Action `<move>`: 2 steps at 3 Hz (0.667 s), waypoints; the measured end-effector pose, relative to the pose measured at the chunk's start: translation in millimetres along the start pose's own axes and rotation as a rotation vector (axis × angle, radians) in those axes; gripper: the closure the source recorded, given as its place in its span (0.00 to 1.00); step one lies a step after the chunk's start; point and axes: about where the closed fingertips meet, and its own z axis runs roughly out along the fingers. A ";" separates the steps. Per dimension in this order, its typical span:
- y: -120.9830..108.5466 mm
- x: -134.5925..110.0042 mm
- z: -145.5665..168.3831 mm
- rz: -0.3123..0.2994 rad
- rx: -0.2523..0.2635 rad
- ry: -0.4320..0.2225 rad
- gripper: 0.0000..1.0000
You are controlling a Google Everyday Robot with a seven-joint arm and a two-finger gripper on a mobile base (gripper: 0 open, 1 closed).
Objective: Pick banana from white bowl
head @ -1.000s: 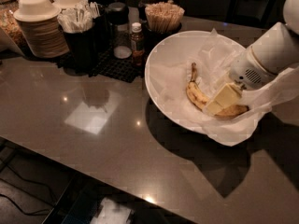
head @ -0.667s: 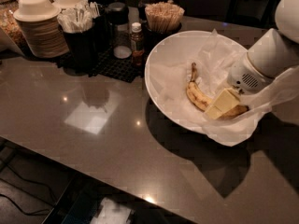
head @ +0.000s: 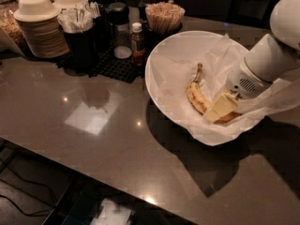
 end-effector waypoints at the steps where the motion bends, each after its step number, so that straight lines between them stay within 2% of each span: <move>1: 4.3 -8.6 -12.6 -0.022 0.041 -0.023 0.43; 2: 8.9 -26.0 -36.3 -0.073 0.110 -0.073 0.43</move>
Offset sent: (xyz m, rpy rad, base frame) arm 0.0052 0.0161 0.0821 0.0017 -0.2745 0.0298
